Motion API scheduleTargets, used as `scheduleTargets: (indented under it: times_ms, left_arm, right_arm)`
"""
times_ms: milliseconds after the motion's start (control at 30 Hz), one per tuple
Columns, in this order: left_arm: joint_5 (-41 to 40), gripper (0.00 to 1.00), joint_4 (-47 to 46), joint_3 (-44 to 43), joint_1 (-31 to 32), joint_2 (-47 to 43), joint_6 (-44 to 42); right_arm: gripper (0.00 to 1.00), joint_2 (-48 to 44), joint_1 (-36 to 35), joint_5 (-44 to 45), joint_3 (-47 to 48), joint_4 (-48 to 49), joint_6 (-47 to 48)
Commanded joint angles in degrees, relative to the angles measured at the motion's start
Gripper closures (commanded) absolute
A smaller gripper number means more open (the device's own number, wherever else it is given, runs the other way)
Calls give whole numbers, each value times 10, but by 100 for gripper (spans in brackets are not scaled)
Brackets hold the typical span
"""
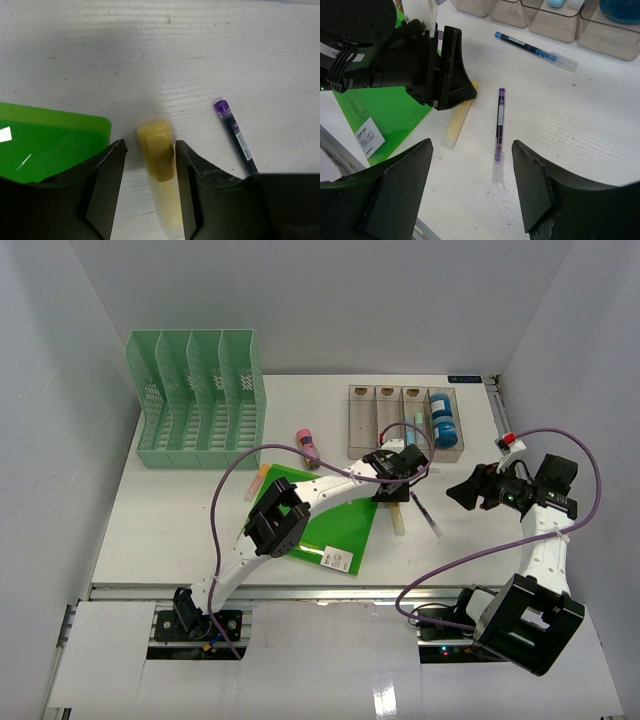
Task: Organize the desk
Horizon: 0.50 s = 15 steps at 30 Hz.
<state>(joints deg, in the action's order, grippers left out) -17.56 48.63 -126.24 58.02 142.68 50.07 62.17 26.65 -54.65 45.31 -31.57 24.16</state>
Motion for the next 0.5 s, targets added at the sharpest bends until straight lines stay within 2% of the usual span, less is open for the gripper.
scheduleTargets:
  times_ms: [0, 133, 233, 367, 467]
  left_arm:
    - [18, 46, 78, 17, 5, 63, -12]
    - [24, 55, 73, 22, 6, 63, -8]
    - [33, 63, 50, 44, 8, 46, -7]
    - [58, 76, 4, 83, 10, 4, -5]
    - [85, 86, -30, 110, 11, -24, 0]
  right_arm:
    - [29, -8, 3, -23, -3, -6, 10]
    - [29, -6, 2, -45, 2, -22, 47]
    - [28, 3, -4, -71, 30, -84, 107]
    - [26, 25, -41, -56, 77, -182, 222]
    - [26, 32, -86, -13, 86, -225, 257]
